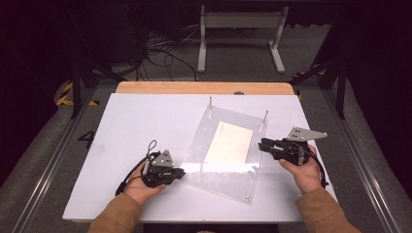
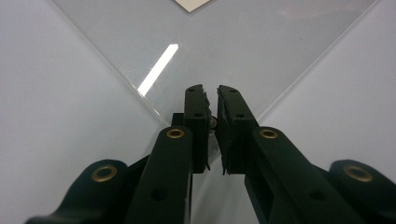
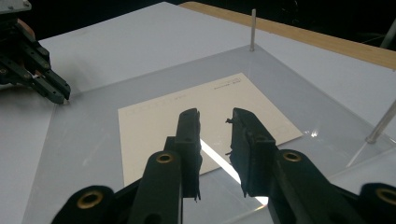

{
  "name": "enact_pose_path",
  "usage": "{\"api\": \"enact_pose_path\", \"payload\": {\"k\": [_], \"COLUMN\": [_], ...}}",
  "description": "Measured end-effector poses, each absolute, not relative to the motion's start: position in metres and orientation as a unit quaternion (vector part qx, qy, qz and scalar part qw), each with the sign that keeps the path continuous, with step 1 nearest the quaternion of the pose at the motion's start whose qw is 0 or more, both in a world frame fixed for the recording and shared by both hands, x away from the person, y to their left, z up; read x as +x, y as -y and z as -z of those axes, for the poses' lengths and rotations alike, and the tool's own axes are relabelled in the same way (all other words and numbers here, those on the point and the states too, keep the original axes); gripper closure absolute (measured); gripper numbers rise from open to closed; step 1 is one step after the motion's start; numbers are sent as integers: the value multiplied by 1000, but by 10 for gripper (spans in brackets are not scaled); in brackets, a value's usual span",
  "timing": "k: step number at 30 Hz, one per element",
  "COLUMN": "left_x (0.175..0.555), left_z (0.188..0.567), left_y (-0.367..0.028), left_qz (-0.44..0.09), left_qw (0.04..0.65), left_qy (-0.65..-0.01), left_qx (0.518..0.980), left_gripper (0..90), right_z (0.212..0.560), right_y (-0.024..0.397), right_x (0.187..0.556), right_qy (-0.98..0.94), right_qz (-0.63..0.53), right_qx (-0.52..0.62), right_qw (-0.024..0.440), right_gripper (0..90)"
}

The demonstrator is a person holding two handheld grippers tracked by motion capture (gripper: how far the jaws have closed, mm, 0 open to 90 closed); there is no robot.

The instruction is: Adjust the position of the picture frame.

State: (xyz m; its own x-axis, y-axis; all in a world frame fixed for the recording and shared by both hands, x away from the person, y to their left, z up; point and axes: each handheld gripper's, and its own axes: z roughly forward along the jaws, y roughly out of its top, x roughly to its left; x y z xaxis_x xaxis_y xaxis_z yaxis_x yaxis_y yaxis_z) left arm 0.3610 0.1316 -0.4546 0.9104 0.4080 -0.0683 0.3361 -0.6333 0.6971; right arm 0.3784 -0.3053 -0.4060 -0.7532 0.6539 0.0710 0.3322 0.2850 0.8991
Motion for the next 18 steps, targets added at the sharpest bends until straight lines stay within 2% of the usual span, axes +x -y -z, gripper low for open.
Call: {"api": "enact_pose_path", "payload": {"k": [7,18], "left_x": [341,314], "left_z": [451,449], "left_y": [-120,-101], "left_qz": [-23,21], "left_qw": [359,351], "left_qy": [-160,-104], "left_qx": [919,930], "left_gripper": [830,829], "right_z": [414,417], "right_y": [326,338], "right_x": [366,360], "right_qy": [-770,-776], "right_qz": [-517,-496], "right_qx": [335,360], "right_qw": [164,147], "right_gripper": [705,693]}}
